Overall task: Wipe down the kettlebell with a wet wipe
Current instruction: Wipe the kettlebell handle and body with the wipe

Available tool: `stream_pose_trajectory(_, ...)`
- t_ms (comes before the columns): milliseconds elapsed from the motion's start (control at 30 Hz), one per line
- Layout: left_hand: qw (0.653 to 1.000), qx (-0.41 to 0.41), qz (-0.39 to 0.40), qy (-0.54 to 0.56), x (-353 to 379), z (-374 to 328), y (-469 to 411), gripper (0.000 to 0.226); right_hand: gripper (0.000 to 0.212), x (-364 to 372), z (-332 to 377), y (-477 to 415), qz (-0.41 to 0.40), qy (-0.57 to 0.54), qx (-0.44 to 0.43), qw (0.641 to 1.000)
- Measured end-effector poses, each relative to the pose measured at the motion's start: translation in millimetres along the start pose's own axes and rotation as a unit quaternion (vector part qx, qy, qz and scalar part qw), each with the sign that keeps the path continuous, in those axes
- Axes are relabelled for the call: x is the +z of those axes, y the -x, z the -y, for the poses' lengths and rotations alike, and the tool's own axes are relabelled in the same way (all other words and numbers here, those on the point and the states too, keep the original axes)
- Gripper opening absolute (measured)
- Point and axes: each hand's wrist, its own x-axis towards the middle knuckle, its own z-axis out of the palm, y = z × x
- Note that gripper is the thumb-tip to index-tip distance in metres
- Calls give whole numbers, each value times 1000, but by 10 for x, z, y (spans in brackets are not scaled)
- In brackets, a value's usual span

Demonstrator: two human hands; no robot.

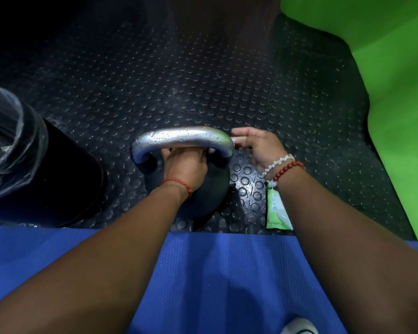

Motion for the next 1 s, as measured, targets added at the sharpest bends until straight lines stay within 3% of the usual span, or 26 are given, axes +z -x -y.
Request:
stream_pose_trajectory(167,999,8,5,-37,-23,-39,-13,30,32,158,-398,240,6,4,112,994)
stream_pose_trajectory(333,1000,3,0,-19,-34,-41,21,27,41,366,-527,327,-14,-118,103,987)
stream_pose_trajectory(667,987,43,-154,34,146,35,164,16,38,433,-593,364,-42,-85,66,993)
stream_pose_trajectory(867,983,44,-168,58,159,-21,169,9,37,435,-573,380,-44,-77,63,994)
stream_pose_trajectory(1000,979,36,-185,73,216,-58,328,23,36,428,-571,394,-44,-70,62,995)
